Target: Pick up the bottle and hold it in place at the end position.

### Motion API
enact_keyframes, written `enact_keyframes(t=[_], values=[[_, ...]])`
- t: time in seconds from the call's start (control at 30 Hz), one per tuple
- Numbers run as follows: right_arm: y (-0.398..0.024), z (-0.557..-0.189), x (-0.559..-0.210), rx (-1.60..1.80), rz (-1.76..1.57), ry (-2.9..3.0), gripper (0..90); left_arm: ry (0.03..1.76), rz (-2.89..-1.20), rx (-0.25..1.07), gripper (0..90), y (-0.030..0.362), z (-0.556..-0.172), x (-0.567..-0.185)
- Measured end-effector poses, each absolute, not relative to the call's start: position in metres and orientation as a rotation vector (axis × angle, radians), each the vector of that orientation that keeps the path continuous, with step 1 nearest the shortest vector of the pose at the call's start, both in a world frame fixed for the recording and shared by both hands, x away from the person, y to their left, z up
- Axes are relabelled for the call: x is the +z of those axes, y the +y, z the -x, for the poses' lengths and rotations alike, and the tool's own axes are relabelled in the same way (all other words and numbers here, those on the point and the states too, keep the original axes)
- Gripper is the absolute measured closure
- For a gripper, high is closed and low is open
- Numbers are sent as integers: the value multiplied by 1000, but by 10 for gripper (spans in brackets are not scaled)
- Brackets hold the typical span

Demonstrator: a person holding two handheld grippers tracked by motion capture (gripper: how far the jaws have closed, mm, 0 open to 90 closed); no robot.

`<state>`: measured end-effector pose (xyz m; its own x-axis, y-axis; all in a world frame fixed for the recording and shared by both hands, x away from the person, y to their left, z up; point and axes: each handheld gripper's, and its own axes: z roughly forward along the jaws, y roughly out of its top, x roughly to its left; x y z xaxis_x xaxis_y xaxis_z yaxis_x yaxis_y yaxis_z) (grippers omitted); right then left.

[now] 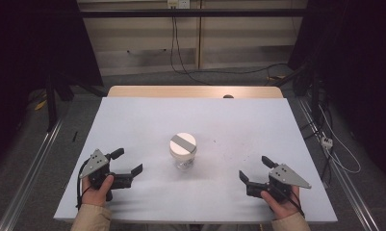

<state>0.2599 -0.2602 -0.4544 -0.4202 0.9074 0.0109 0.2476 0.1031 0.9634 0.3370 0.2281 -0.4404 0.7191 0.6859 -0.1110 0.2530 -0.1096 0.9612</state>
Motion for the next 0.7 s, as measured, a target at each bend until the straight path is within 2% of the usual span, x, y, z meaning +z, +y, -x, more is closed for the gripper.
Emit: enact_keyframes(t=[0.7], values=[[-260,-260,-454,1349,-1142,1739,52,740,-1732,426,30,185,-338,-432]])
